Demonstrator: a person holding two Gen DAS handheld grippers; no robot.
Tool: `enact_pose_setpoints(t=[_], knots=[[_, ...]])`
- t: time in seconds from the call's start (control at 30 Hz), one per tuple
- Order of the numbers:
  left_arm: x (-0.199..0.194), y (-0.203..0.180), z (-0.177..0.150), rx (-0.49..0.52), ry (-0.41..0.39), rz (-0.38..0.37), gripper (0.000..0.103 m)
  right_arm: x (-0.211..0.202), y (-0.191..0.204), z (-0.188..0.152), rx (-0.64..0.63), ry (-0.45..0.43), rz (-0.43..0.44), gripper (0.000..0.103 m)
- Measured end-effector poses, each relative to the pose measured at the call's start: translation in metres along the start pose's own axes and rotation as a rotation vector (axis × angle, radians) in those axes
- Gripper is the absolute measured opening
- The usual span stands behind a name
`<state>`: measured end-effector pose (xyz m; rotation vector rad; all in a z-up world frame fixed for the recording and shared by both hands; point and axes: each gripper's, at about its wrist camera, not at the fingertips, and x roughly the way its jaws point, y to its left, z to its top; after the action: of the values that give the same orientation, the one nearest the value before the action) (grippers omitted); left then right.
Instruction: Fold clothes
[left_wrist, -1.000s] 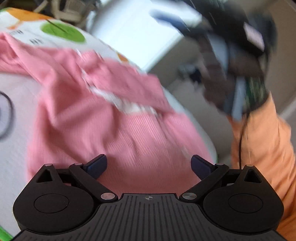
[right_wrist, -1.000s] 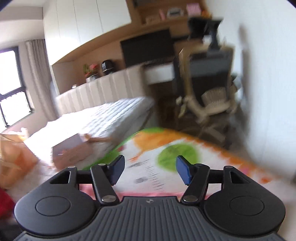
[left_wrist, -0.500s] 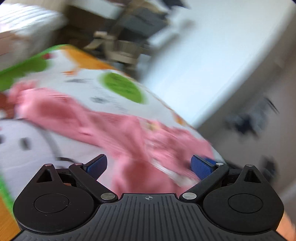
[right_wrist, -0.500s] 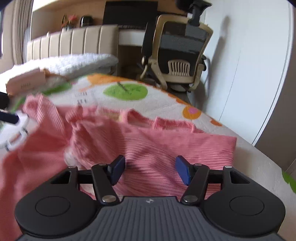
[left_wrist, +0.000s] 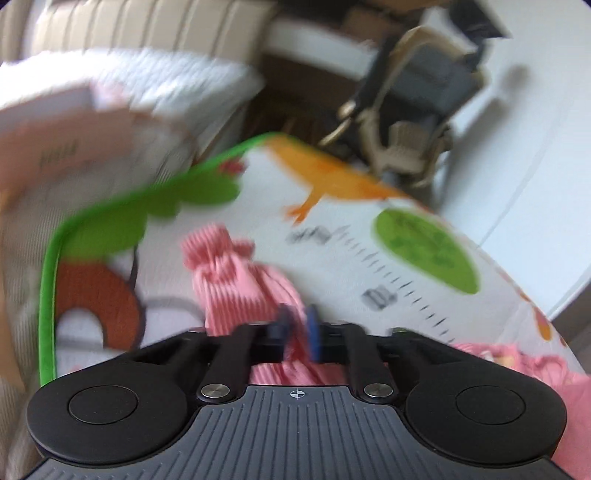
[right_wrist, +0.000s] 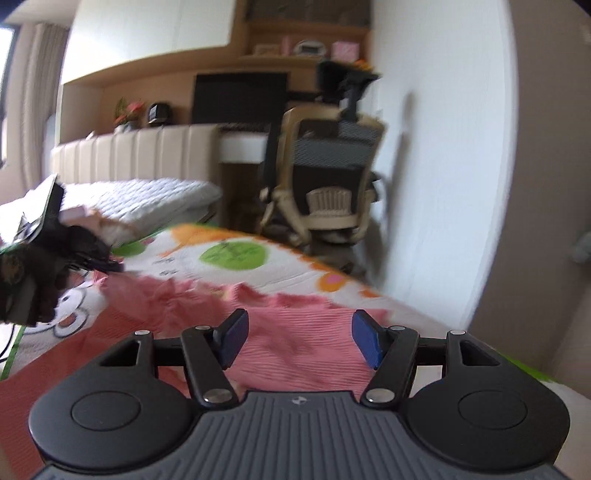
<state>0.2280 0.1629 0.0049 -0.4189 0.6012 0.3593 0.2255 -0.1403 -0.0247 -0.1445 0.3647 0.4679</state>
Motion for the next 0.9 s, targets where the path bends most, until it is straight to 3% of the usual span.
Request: enact_pose_setpoints(t=[0.13, 0.27, 0.3, 0.33, 0.37, 0.4, 0.43, 0.53, 0.73, 0.8, 0.87, 0.9], knots=[[-0.067, -0.053, 0.026, 0.168, -0.230, -0.237, 0.006, -0.019, -0.031, 0.001, 0.056, -0.022, -0.095, 0.063], [-0.094, -0.110, 0.019, 0.310, -0.175, -0.564, 0.010, -0.019, -0.051, 0.002, 0.136, -0.026, -0.150, 0.063], [-0.100, -0.124, 0.017, 0.345, -0.158, -0.645, 0.031, -0.017, -0.053, 0.002, 0.152, -0.023, -0.148, 0.064], [-0.095, -0.135, 0.005, 0.391, -0.070, -0.713, 0.059, -0.015, -0.055, 0.001, 0.169, -0.020, -0.147, 0.065], [-0.089, -0.145, -0.011, 0.439, 0.011, -0.759, 0.067, -0.014, -0.055, 0.001, 0.177, -0.016, -0.144, 0.065], [-0.086, -0.153, -0.027, 0.497, 0.059, -0.775, 0.068, -0.011, -0.055, 0.000, 0.181, -0.011, -0.140, 0.065], [-0.085, -0.159, -0.043, 0.565, 0.077, -0.763, 0.069, -0.010, -0.054, -0.001, 0.177, -0.008, -0.135, 0.065], [-0.084, -0.171, -0.072, 0.749, -0.005, -0.607, 0.073, -0.005, -0.048, -0.001, 0.157, -0.001, -0.118, 0.066], [-0.030, -0.180, -0.030, 0.671, -0.060, -0.406, 0.080, 0.009, -0.036, -0.001, 0.147, 0.020, -0.084, 0.066], [0.000, -0.182, -0.028, 0.730, 0.004, -0.337, 0.081, 0.015, -0.027, -0.002, 0.132, 0.033, -0.063, 0.066], [0.035, -0.181, -0.027, 0.758, 0.092, -0.283, 0.077, 0.020, -0.012, -0.001, 0.087, 0.045, -0.036, 0.066], [0.045, -0.173, -0.027, 0.740, 0.115, -0.264, 0.057, 0.022, -0.004, -0.001, 0.063, 0.051, -0.022, 0.066]])
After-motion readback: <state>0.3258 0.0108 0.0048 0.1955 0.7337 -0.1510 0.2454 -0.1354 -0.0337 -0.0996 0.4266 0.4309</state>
